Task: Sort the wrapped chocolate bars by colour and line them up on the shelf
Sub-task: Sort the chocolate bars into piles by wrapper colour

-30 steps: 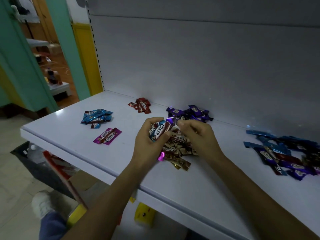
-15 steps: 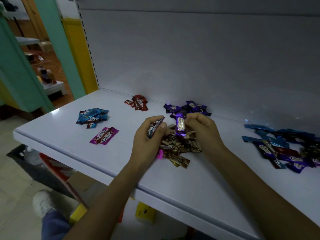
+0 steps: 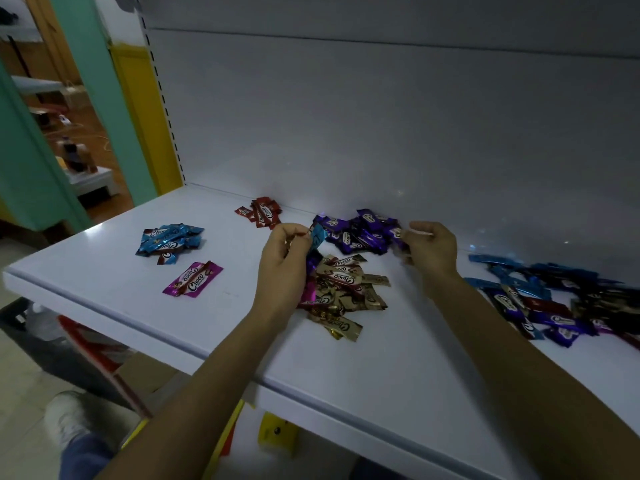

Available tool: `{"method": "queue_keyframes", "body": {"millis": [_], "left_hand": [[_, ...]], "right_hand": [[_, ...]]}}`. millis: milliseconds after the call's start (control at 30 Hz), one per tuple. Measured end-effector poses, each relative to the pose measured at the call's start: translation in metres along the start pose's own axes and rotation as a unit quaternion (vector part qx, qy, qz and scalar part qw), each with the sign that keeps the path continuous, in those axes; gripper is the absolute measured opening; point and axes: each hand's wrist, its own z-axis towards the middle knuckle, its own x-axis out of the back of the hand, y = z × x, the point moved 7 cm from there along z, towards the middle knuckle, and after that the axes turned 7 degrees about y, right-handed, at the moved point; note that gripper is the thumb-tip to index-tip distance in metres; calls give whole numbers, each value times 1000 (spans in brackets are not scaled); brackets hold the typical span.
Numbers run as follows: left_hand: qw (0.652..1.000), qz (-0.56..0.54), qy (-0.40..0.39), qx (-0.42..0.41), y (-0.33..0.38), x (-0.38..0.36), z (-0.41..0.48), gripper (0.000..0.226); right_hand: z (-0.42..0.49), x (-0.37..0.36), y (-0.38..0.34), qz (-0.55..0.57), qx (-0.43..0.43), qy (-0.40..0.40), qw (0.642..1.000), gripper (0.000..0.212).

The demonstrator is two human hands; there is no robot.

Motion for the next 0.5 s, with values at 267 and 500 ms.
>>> {"method": "queue_keyframes", "body": {"millis": [267,500], "left_hand": [[1000,-18,7,23,9,-13,-2,10],[998,-27,-2,65,5,-20,3,17]], "right_hand": [[29,-7,14,-312,117,6,943,25],[-13,-11,-30,-130,179,-32,975,32]]}}
